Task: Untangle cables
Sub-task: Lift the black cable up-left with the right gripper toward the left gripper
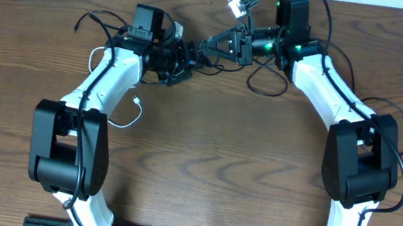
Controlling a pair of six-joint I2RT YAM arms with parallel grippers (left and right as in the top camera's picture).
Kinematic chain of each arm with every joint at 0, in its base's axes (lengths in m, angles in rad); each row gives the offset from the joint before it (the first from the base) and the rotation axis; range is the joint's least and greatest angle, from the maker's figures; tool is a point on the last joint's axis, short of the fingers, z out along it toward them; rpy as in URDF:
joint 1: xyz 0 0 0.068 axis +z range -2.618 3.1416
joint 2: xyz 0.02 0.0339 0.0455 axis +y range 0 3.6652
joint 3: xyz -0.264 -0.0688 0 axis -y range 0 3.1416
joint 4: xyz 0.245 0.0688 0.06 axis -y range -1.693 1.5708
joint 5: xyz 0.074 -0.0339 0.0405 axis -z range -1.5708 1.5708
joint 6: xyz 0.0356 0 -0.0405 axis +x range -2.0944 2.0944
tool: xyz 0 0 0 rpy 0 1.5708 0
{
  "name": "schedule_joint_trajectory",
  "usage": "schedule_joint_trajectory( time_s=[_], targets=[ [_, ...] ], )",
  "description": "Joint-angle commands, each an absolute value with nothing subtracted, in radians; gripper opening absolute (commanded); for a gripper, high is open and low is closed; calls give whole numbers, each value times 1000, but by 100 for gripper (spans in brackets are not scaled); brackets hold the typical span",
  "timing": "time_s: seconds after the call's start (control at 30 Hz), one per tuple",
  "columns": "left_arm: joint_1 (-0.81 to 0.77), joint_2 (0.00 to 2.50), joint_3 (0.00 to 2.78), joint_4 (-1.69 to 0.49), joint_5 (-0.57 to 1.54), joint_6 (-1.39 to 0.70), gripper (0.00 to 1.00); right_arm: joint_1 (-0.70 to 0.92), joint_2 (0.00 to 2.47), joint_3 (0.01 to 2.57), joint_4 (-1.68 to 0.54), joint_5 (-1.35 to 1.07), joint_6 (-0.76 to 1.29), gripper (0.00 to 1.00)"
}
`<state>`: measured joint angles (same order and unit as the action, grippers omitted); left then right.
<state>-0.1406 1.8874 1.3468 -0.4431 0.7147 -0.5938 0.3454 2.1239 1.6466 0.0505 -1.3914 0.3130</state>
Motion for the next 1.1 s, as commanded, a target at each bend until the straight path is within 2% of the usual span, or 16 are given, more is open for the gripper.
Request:
schedule_joint_trajectory(
  time_s=[0.0, 0.07, 0.5, 0.57, 0.67, 0.87, 1.07],
  targets=[
    [-142, 1891, 1346, -471, 547, -577, 72, 366, 2088, 1667, 105, -1424, 424, 1],
    [-142, 1892, 1345, -481, 476, -580, 72, 373, 2088, 1667, 124, -1424, 438, 1],
    [-81, 1916, 1345, -509, 494, -651, 73, 389, 2088, 1667, 225, -1493, 501, 1],
    [-48, 1925, 1345, -516, 552, -687, 73, 389, 2088, 1667, 228, -1493, 501, 1],
    [18, 1945, 1345, -514, 813, -838, 73, 389, 2088, 1667, 229, -1492, 501, 1],
    [44, 1946, 1345, -507, 1143, -1019, 73, 407, 2088, 1667, 249, -1487, 501, 1],
    [-7, 1946, 1345, -507, 1302, -1163, 71, 421, 2088, 1667, 279, -1468, 501, 1]
  ],
)
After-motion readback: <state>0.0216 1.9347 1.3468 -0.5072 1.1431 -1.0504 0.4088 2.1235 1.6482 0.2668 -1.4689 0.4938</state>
